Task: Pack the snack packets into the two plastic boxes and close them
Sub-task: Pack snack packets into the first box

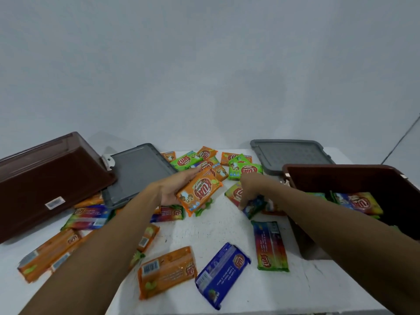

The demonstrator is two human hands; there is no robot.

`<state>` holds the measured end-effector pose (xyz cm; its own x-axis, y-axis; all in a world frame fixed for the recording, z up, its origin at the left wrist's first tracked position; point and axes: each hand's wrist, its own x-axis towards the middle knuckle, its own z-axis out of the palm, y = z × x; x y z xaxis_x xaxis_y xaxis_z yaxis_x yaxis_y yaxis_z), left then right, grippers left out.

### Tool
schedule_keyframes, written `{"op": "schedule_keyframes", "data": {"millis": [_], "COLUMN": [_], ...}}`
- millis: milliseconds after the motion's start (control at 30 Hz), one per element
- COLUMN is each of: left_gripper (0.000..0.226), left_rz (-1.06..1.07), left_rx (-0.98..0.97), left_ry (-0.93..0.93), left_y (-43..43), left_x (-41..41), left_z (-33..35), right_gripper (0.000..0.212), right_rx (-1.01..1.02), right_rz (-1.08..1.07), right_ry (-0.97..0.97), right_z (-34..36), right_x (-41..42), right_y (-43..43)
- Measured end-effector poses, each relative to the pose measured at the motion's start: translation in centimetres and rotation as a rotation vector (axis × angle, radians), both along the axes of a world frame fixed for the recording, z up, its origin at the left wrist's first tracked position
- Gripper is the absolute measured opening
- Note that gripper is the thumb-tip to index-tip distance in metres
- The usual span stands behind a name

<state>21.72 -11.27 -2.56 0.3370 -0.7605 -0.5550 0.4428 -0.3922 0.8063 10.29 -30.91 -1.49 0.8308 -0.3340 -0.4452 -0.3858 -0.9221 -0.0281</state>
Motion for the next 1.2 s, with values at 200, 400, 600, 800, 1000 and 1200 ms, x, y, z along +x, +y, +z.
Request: {"op": "schedule_keyframes", "data": {"millis": [200, 400, 600, 800, 1000, 1200], "left_gripper": [0.058, 0.042, 0.030, 0.021, 0.029, 0.025], "left_rz": [0.082, 0.110, 0.057, -0.098, -0.321, -0.532], "left_rx": [0.033, -0.010, -0.075, -0.142, 0.002, 0.204], "left_ry": [-0.037, -0.208, -0.402, -0.547, -0.753, -0.837], "left_y": [-0.6, -2.5, -8.1, -16.1, -22.2, -26.0], "left_x": [-0.2, -1.9, -5.6, -10.4, -14.5, -16.9], "left_z": [0.8, 3.3, 5.4, 7.5, 7.9, 5.0], "right_gripper": [0.040, 0.036, 0.032, 0.029, 0.033, 0.034], "right_rx": [0.080, 0.340, 0.620, 0.474, 0.311, 0.148], "right_rz": [0.020, -0.041, -0.119, -0.134, 0.083, 0.173], "right_ry": [-0.007, -0.179, -0.297, -0.234, -0.119, -0.129], "right_z": [0.6, 6.8, 10.8, 8.7, 5.5, 3.5], "right_x": [-0.1, -3.1, -9.9, -15.6, -18.4, -19.4], "right_y": [-0.6, -3.0, -10.2, -18.9, -23.6, -25.2]}}
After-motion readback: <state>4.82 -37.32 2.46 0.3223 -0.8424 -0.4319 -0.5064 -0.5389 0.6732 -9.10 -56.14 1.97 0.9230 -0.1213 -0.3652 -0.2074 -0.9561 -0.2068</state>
